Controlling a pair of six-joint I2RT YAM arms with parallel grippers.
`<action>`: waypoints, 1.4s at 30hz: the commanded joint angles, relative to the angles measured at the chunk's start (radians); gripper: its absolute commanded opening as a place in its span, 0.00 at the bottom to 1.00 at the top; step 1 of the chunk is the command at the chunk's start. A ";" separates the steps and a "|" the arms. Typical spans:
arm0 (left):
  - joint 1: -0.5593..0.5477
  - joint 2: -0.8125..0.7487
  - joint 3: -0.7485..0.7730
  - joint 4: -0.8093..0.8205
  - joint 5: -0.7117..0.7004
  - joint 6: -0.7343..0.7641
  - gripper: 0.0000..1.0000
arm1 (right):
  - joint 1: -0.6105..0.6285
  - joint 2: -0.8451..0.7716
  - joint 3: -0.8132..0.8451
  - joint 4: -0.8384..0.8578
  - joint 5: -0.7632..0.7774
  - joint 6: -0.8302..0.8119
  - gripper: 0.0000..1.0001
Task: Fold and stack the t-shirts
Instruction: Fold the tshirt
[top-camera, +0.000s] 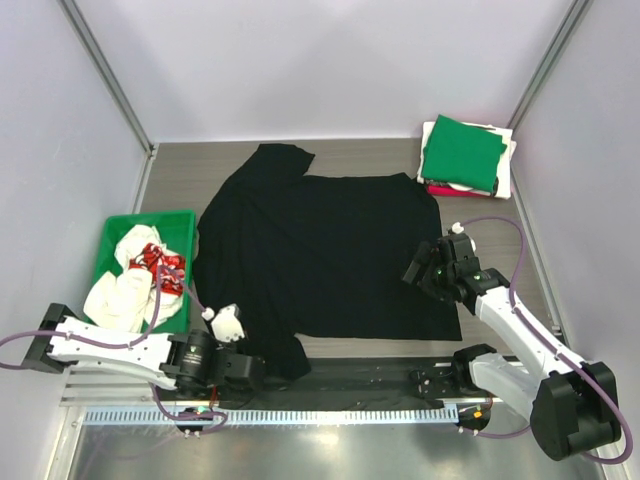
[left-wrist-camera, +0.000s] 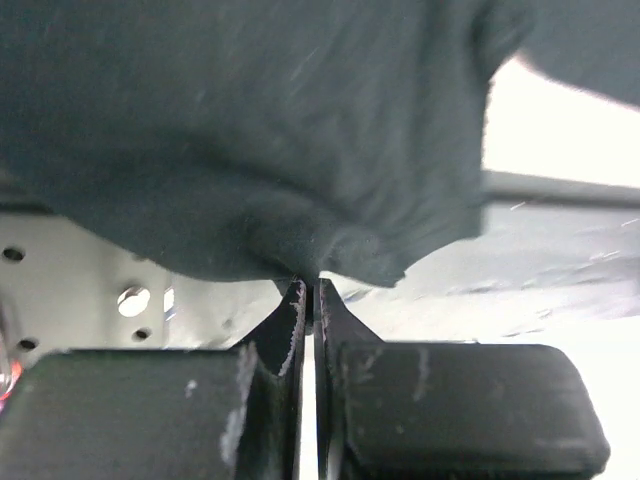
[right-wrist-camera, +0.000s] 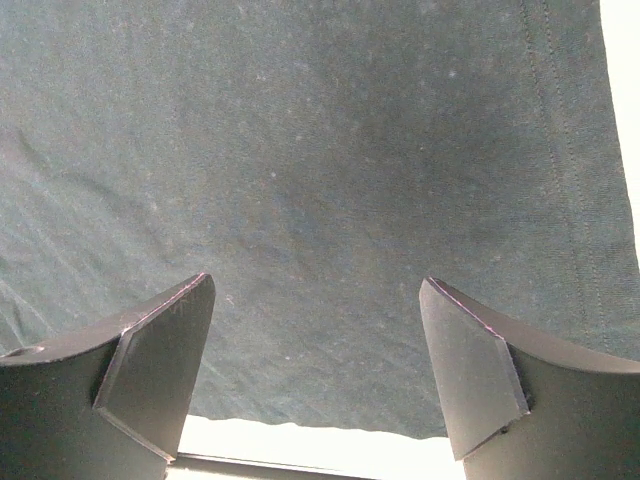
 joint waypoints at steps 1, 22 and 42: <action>0.018 0.029 0.060 -0.018 -0.176 -0.033 0.00 | 0.004 0.001 0.005 0.031 0.016 0.013 0.89; 0.546 0.180 0.309 0.051 -0.144 0.703 0.00 | 0.004 -0.090 0.006 -0.130 0.206 0.122 0.86; 1.030 0.149 0.280 0.240 0.156 1.085 0.00 | -0.001 0.416 0.149 0.197 0.034 0.023 0.84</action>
